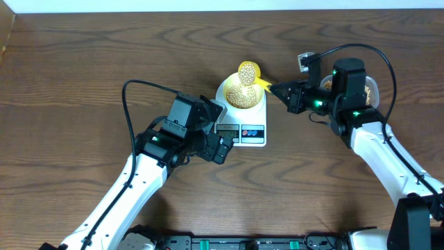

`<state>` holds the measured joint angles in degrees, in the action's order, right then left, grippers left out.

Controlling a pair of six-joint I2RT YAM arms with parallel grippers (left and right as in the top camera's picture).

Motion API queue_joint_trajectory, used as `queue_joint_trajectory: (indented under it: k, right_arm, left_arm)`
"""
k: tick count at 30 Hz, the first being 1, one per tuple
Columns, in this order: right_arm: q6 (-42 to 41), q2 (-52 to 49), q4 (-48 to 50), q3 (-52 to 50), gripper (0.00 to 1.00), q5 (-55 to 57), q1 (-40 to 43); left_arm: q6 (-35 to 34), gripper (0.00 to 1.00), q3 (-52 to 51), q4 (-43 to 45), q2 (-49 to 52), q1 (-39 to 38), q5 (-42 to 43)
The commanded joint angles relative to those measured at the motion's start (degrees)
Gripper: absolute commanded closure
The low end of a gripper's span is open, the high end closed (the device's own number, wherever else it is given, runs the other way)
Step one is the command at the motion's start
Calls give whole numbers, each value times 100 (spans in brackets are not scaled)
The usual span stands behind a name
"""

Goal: Scoop item into bowl and weigh 50g on scale

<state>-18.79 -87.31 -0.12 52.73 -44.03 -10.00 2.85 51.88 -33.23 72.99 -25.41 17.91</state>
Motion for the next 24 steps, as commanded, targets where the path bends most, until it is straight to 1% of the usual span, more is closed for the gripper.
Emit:
queue_joint_trajectory:
  k: [1, 6, 10, 16, 24]
  right_arm:
    - [481, -4, -63, 2, 99, 138, -61]
    - [966, -4, -435, 2, 99, 566, -142]
    - [1106, -2, -400, 4, 99, 702, -208]
    - [1141, -2, -396, 4, 99, 911, -210]
    - [1228, -2, -326, 15, 99, 918, -243]
  left_arm:
    - [55, 2, 85, -15, 37, -7, 48]
    - [55, 2, 85, -15, 37, -7, 48]
    - [55, 2, 85, -15, 37, -7, 48]
    - [55, 2, 85, -15, 37, -7, 48]
    - [55, 2, 85, -15, 37, -7, 48]
